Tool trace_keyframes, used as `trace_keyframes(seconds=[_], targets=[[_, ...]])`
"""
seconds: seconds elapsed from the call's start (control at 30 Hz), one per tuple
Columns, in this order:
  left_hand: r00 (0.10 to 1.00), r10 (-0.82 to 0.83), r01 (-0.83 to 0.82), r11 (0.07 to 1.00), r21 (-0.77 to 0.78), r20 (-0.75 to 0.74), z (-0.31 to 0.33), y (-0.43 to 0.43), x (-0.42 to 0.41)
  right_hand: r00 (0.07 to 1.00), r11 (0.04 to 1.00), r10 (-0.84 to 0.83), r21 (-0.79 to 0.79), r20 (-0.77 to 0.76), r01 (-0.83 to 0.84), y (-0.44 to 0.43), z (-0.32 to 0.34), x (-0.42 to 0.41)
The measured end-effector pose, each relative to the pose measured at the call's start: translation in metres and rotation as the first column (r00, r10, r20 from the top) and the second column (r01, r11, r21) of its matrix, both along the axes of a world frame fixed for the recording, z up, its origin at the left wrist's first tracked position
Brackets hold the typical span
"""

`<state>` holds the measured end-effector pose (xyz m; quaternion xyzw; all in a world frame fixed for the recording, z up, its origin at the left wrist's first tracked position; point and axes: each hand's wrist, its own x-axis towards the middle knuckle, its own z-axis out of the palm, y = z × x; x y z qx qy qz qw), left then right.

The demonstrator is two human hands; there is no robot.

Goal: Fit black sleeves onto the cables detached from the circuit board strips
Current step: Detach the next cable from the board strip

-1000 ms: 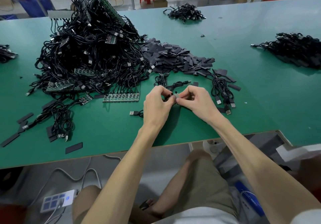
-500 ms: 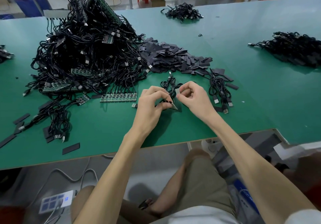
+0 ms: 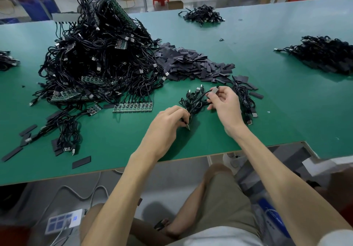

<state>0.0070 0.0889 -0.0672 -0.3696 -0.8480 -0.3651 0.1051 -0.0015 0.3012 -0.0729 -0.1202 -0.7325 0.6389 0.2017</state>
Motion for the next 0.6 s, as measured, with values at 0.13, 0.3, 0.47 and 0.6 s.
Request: trace_keyframes(seconds=[0.13,0.3,0.47,0.6], targets=[[0.999,0.034,-0.033,0.999,-0.028,0.043,0.0,-0.001,0.005,0.992,0.983,0.073,-0.163,-0.098,-0.088,-0.004,0.005,0.001],[0.98,0.131,-0.115,0.987,-0.109,0.149,0.004,0.01,0.011,0.978,0.936,0.124,-0.309,-0.165,-0.171,-0.006,0.007,0.001],[0.989,0.115,-0.109,0.992,-0.067,0.088,0.006,0.025,0.017,0.971,0.907,0.17,-0.359,-0.168,-0.22,-0.005,0.007,0.001],[0.999,0.038,-0.037,0.994,-0.1,0.009,0.01,0.027,0.023,0.957,0.899,0.245,-0.334,-0.153,-0.283,-0.006,0.007,0.001]])
